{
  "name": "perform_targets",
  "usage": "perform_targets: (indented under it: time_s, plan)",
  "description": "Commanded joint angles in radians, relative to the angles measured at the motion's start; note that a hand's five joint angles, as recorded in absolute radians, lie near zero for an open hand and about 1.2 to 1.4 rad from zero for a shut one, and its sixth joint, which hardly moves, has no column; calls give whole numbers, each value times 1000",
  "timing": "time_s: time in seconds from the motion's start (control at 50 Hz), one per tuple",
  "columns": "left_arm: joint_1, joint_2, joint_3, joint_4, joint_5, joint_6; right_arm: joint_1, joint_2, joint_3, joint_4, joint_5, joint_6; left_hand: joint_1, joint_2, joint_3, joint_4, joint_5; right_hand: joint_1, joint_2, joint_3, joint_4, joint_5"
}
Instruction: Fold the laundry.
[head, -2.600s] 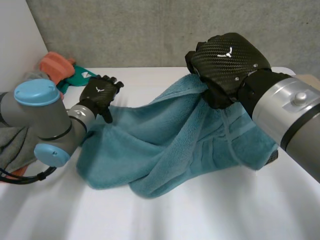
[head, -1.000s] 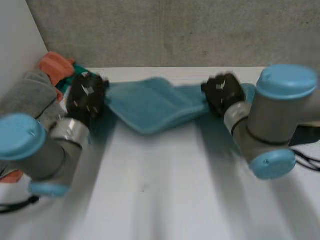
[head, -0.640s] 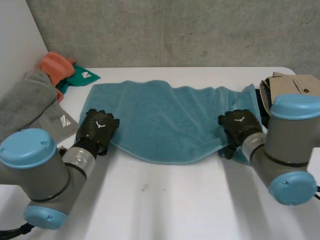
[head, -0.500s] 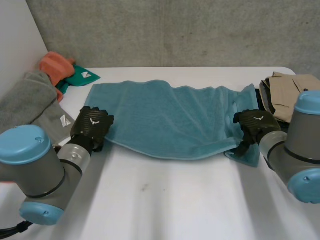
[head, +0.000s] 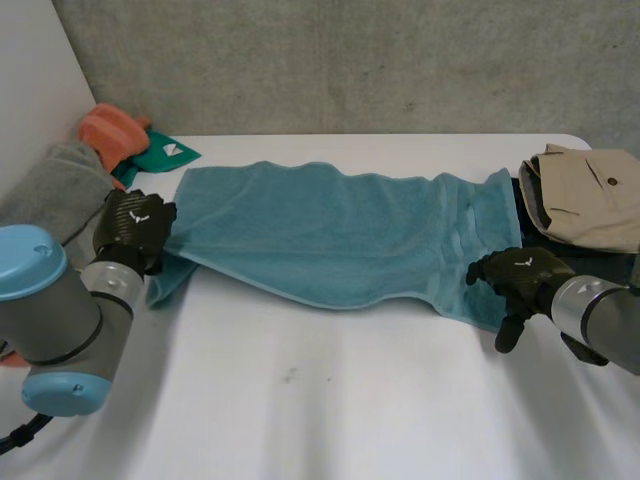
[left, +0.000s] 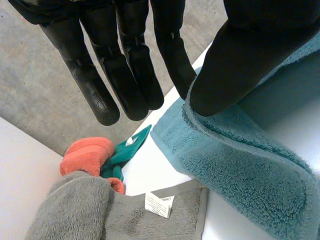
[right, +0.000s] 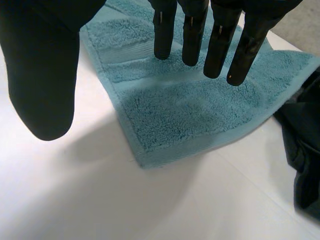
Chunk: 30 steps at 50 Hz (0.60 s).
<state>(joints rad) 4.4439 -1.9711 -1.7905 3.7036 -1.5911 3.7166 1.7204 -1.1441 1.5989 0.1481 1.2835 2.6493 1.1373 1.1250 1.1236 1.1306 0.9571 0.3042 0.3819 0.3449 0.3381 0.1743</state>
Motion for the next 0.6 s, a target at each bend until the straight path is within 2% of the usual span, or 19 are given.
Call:
perform_targets:
  time_s: [0.02,0.26,0.6]
  plan:
    - [5,0,10,4,-4,-1,4,52,33,-154,4,11,148,160,162,154,153,136,58,95,102,91]
    - [9,-9,19,2,-1,-6,4,138,0,-200,5,1,142,154,156,149,148,253,176,213,219,209]
    - [11,-9,19,2,0,-7,4,185,-77,-214,11,-3,127,140,141,134,133,403,325,362,369,359]
